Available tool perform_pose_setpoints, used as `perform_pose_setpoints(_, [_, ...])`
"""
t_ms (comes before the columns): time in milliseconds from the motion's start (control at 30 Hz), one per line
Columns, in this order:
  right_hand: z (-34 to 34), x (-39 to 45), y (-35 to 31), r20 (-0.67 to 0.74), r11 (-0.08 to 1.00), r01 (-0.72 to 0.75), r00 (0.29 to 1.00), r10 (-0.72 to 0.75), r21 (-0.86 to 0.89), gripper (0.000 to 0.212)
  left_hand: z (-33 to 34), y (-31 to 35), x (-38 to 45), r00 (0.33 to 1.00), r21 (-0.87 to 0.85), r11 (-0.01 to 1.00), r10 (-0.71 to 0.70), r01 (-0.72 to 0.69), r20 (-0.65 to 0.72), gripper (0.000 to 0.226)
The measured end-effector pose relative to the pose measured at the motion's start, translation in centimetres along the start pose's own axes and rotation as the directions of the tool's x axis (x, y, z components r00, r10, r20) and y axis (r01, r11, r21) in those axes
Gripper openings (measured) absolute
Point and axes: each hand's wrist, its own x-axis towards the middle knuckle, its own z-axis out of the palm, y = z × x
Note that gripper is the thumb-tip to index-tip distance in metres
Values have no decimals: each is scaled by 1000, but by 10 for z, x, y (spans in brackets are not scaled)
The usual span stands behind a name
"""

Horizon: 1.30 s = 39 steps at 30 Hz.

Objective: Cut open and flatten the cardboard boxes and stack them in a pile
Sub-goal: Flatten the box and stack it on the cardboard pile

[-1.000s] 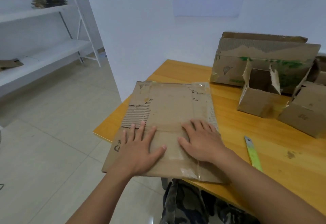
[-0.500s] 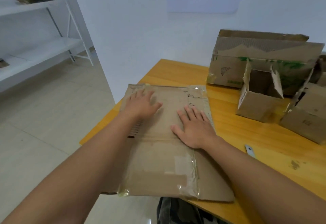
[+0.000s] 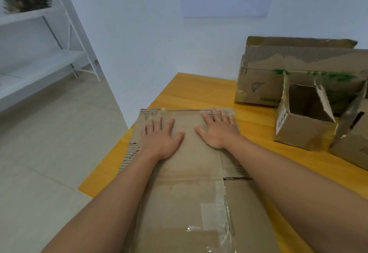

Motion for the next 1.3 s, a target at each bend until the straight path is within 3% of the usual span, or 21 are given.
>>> perform_pose_setpoints(233, [2, -4, 1, -42, 1000, 3, 999, -3, -12, 78, -19, 6, -18, 994, 26, 1000, 9, -12, 111, 78])
perform_pose_setpoints(367, [3, -5, -1, -78, 1000, -2, 997, 1, -16, 77, -19, 23, -90, 989, 42, 997, 60, -66, 132, 77])
perform_pose_setpoints(467, [5, -10, -1, -214, 1000, 11, 977, -14, -13, 72, -3, 28, -160, 992, 5, 998, 64, -65, 109, 74])
perform_pose_setpoints(567, [3, -21, -4, -348, 997, 23, 936, -46, -70, 55, 11, 22, -183, 996, -17, 999, 45, -44, 75, 73])
perform_pose_setpoints(667, [-3, -38, -12, -279, 999, 33, 959, -40, -30, 49, 14, 21, -174, 998, -38, 998, 55, -54, 42, 73])
perform_pose_setpoints(767, [-7, -83, -18, -211, 988, 153, 967, -144, 29, 52, 8, 13, -158, 997, -36, 997, 66, -65, 42, 72])
perform_pose_setpoints(933, [20, -167, -23, 19, 950, 311, 950, -310, -35, 76, -10, -8, -123, 996, -40, 998, 43, -40, 76, 73])
perform_pose_setpoints(1133, [29, -116, -31, 48, 952, 304, 952, -303, -21, 80, -9, -13, -98, 997, -36, 999, -11, 8, -82, 63])
perform_pose_setpoints(1300, [19, -64, -35, 32, 968, 250, 968, -249, -2, 80, 4, -9, -85, 996, -50, 998, -28, 24, -80, 60])
